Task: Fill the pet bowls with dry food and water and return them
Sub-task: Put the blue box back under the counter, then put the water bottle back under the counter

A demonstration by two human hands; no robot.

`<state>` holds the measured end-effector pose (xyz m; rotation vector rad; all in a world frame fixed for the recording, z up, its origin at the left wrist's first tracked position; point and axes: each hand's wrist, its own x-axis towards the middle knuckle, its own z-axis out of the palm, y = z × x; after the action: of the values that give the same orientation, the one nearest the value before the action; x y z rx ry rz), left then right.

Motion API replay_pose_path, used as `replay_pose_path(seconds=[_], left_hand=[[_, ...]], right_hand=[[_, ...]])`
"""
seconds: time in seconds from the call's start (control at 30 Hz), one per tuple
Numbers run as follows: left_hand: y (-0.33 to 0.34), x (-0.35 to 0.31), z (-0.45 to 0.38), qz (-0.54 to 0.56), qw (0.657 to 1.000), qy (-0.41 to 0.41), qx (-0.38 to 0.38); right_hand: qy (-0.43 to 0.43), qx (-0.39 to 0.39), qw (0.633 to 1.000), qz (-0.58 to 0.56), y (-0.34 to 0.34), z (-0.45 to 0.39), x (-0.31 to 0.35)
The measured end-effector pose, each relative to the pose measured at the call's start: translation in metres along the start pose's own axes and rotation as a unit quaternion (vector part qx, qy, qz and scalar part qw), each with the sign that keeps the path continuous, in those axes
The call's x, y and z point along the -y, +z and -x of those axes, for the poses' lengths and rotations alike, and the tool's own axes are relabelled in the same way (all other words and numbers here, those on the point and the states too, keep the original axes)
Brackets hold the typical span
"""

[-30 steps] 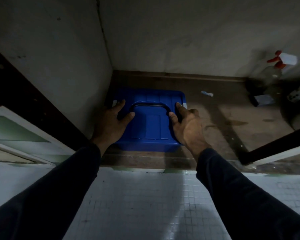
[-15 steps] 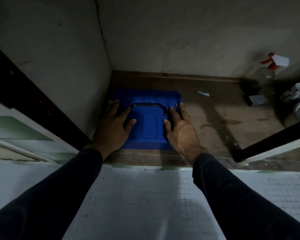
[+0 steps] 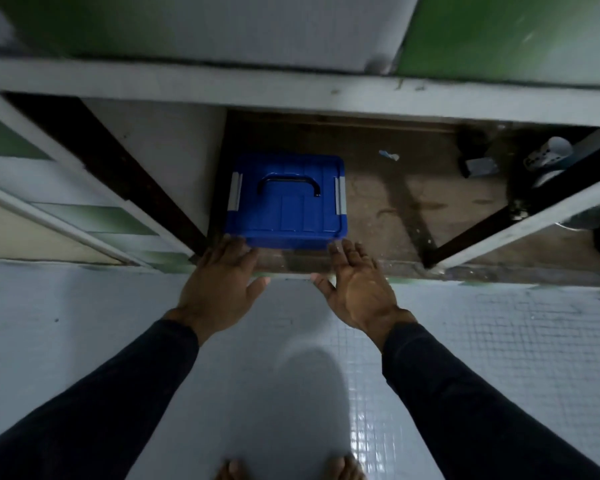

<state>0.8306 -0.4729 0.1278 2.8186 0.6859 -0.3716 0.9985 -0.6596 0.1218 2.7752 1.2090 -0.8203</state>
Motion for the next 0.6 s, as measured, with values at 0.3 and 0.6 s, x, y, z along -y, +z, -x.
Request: replay_pose_path(seconds=[0.3,0.6], left_hand=[[-0.115,-0.037,0.100,-0.015,0.999,-0.007,0.048],[-0.272,-0.094,0.198,0.031,0.996,-0.031,0.083]], right_hand=[[-0.011,0.031,0.999,-0.003,-0.088,0.125,0.024],[-0.016,0.029,0.999,-0.002,-0.220,0.261,0.049]])
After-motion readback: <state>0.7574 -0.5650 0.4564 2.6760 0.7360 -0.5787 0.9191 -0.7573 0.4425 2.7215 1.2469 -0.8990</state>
